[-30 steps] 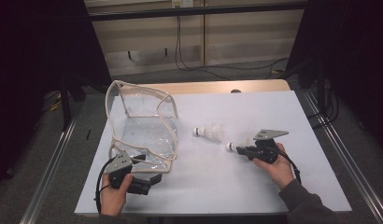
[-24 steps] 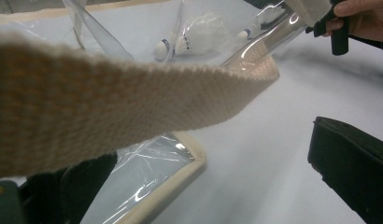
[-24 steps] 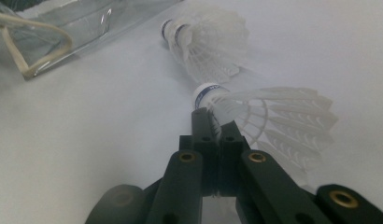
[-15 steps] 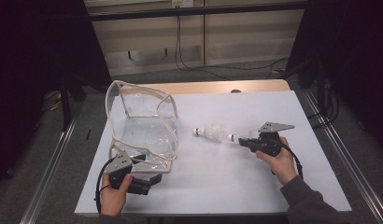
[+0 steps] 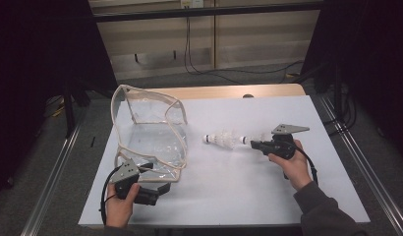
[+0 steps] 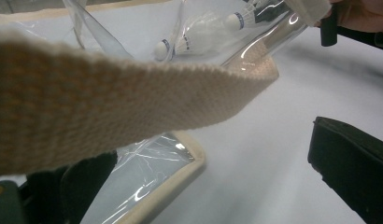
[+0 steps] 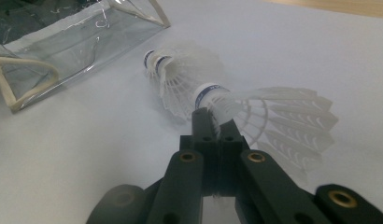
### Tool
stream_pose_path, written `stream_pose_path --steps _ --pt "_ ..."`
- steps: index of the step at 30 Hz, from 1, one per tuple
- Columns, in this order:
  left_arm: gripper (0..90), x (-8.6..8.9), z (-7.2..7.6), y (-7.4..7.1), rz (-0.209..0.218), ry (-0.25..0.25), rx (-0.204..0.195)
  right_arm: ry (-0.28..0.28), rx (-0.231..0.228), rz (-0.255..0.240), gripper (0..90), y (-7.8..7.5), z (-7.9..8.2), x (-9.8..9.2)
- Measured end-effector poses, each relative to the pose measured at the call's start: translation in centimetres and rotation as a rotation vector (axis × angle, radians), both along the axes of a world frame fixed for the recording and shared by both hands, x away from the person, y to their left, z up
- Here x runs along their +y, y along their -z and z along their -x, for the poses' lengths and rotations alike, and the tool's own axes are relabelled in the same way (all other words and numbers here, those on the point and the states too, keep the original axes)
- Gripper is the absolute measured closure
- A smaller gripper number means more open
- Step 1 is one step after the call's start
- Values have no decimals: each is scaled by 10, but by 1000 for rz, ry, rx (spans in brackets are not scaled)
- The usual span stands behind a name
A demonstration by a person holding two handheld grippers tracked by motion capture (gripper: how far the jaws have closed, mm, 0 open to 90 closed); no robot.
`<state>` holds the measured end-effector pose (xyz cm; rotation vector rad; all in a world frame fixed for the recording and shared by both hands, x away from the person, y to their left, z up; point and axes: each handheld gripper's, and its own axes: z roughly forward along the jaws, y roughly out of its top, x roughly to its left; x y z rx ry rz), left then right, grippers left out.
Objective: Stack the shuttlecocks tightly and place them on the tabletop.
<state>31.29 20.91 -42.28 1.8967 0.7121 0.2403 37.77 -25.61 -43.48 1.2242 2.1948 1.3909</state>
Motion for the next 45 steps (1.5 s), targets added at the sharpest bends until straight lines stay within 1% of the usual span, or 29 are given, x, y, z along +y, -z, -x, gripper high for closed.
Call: stream_pose_path --steps 5,16,28,45 --pt "12 0 0 0 0 1 0 5 1 -7 900 0 -5 0" --pt "13 1 -1 0 1 4 1 1 8 4 900 3 -12 5" --pt "13 1 0 0 1 6 2 -28 11 10 900 5 -17 17" --pt "13 1 0 1 7 9 0 -49 12 24 900 8 -23 29"
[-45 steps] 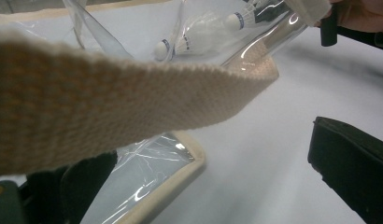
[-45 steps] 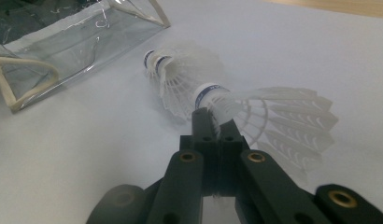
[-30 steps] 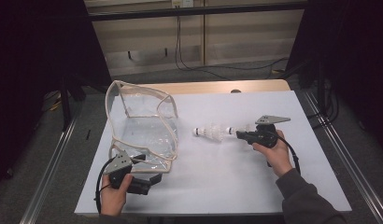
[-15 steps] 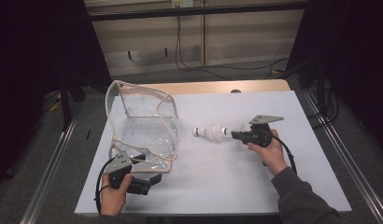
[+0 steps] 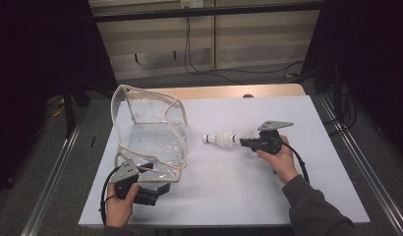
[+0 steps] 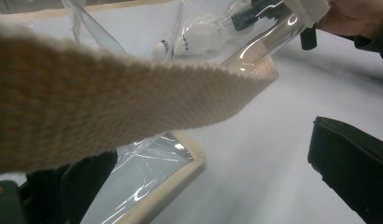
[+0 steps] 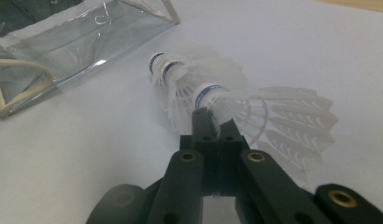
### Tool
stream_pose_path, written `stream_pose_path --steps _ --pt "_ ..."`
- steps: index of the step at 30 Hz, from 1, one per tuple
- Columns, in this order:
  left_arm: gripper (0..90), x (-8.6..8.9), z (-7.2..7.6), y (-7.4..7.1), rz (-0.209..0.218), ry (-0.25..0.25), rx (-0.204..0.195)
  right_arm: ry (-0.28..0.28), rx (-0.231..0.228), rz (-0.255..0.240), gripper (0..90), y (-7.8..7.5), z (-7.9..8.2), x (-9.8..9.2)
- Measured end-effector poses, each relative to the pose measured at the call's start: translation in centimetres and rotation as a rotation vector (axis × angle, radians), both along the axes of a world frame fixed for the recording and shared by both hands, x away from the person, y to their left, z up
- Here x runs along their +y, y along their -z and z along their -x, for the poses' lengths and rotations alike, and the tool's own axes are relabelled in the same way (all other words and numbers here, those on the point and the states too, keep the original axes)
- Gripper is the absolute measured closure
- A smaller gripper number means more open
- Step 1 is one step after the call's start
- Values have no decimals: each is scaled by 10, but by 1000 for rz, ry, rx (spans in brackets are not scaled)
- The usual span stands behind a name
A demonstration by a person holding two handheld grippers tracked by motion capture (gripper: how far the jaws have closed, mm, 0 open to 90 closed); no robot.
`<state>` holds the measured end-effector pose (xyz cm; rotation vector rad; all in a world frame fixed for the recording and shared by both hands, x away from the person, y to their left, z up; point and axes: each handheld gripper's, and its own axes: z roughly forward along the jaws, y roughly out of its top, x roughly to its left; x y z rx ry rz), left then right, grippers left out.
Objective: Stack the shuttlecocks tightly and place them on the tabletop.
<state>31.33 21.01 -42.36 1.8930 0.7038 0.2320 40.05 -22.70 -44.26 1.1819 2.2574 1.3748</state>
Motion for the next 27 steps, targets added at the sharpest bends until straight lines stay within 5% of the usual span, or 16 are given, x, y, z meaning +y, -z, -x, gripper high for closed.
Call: stream_pose_path --steps 27 --pt "13 0 0 0 3 0 0 -21 -3 5 900 2 -6 18"
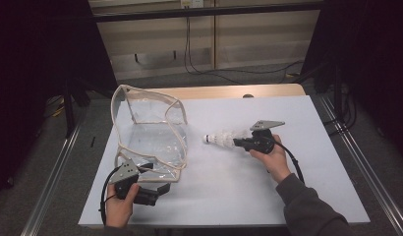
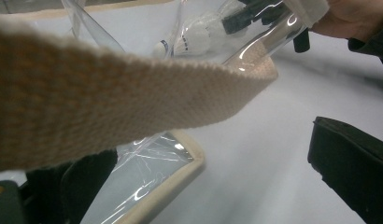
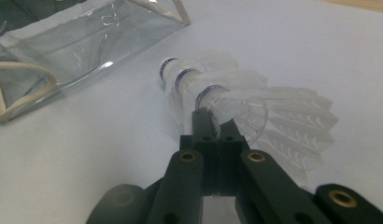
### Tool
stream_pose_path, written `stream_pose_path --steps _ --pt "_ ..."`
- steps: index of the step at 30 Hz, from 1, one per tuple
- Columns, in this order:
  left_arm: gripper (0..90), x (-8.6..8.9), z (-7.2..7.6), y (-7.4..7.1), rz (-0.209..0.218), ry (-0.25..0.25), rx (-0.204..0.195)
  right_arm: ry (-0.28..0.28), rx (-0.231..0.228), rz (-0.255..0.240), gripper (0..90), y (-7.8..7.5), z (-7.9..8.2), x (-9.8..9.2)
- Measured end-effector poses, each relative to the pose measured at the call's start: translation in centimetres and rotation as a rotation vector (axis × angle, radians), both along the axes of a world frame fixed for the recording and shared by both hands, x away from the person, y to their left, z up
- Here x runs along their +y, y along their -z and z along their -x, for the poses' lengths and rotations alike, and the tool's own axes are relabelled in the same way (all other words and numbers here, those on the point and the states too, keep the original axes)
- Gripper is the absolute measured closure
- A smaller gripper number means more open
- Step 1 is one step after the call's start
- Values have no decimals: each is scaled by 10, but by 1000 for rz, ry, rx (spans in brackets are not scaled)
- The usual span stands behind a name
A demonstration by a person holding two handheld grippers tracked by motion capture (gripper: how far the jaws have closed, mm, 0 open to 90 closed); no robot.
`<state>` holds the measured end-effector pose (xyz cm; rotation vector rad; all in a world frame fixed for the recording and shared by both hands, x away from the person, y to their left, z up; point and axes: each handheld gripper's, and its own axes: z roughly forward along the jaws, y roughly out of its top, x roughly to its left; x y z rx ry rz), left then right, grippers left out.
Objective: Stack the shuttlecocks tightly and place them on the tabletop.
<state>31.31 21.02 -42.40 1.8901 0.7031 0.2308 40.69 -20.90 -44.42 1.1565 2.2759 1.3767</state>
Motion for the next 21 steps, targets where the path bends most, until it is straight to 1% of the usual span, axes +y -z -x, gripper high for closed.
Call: stream_pose_path --steps 21 --pt "13 0 0 0 0 2 0 -8 3 6 900 2 -4 7"
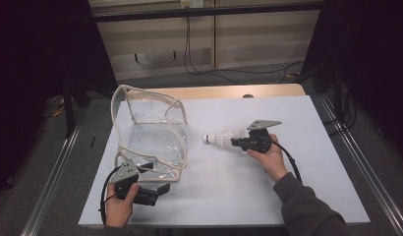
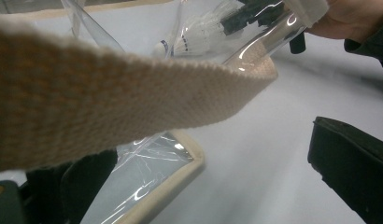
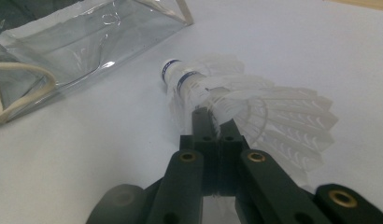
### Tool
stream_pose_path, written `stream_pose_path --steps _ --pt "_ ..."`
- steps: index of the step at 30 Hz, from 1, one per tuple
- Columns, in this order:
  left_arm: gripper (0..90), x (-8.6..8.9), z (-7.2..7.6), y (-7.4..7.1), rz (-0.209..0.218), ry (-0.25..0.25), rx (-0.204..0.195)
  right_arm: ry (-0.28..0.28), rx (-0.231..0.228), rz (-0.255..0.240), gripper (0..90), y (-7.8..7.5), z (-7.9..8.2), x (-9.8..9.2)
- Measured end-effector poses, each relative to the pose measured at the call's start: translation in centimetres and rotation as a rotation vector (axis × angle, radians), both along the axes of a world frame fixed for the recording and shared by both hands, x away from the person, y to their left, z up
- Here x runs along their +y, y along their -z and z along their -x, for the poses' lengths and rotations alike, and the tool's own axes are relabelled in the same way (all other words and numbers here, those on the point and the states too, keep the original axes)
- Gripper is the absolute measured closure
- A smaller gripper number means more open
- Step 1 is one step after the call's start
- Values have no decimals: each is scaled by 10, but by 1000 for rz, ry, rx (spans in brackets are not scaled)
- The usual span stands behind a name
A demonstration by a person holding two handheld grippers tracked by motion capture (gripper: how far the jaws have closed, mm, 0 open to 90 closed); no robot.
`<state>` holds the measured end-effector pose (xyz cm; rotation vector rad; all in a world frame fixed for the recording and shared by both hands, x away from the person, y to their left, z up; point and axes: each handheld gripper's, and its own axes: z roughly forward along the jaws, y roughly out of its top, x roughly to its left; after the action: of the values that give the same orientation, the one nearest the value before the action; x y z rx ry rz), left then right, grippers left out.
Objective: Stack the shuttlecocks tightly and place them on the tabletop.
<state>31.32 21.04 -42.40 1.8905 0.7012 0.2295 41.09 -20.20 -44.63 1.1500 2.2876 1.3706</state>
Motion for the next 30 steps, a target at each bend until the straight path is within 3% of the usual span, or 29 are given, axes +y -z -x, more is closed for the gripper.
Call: stream_pose_path --steps 30 --pt "13 0 0 0 1 -1 0 15 -1 -6 900 3 -4 11"
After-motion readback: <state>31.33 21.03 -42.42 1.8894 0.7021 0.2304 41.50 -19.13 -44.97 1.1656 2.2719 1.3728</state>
